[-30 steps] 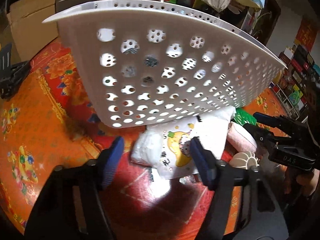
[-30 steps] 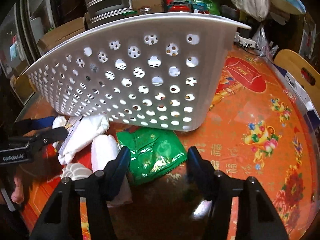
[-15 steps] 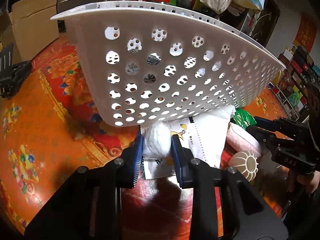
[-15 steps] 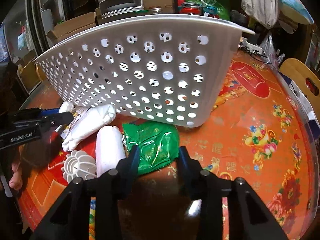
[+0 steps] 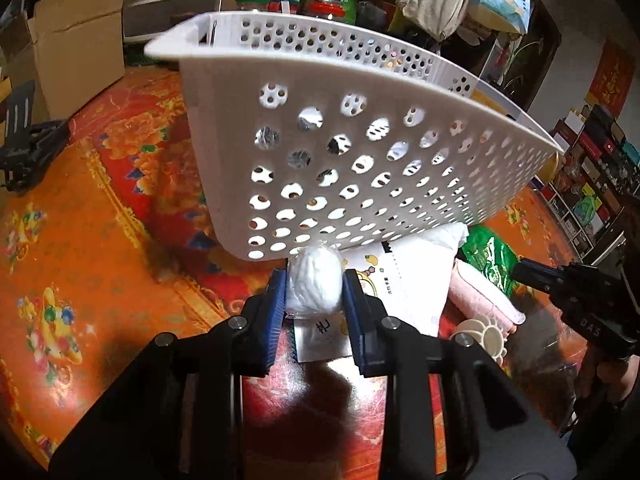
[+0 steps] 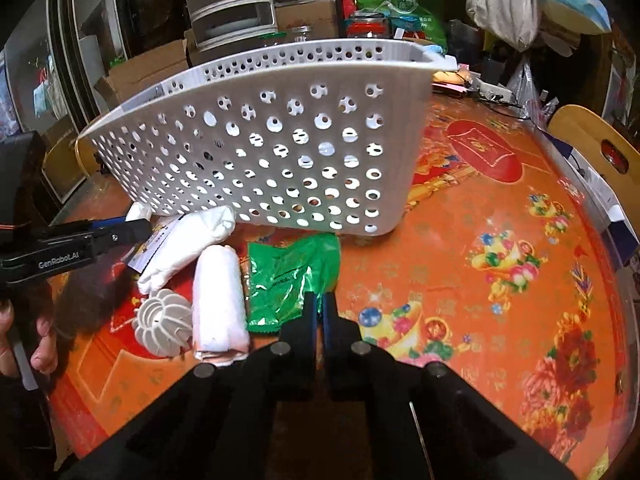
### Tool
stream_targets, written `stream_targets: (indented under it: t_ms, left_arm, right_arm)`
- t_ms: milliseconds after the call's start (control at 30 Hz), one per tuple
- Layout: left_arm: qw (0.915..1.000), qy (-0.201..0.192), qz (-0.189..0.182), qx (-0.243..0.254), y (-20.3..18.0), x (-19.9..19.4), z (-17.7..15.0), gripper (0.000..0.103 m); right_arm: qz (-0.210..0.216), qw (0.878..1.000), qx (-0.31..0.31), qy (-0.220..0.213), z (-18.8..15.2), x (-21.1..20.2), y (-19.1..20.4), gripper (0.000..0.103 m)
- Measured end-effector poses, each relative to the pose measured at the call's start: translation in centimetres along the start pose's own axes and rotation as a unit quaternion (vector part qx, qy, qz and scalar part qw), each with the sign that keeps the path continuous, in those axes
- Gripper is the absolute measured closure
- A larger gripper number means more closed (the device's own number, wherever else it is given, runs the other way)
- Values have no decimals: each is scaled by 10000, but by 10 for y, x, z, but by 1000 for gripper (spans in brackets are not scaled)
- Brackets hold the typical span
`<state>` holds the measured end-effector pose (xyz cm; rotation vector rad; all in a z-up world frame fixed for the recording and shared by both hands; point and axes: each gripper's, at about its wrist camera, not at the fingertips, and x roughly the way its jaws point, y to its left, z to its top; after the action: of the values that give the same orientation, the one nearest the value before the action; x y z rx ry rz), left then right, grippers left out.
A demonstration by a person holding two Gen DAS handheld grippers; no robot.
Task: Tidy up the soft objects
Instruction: 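Grasp the white round bundle with the left tool while the right tool grasps the green foil packet, then carry both items over the white basket and open both tools to drop them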
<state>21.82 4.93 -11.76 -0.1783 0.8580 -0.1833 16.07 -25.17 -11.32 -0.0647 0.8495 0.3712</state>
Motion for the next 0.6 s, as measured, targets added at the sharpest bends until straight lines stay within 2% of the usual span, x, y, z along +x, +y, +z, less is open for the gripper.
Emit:
stream_targets:
  t_ms: [233, 600]
  left_arm:
    - [9994, -294, 66, 176, -8, -19, -2, 77]
    - [9974, -545, 145, 446, -23, -56, -7, 77]
  right_arm:
    - [-132, 9995, -51, -275, -2, -29, 1, 102]
    - [-207, 9981, -198, -553, 2, -66, 17, 102]
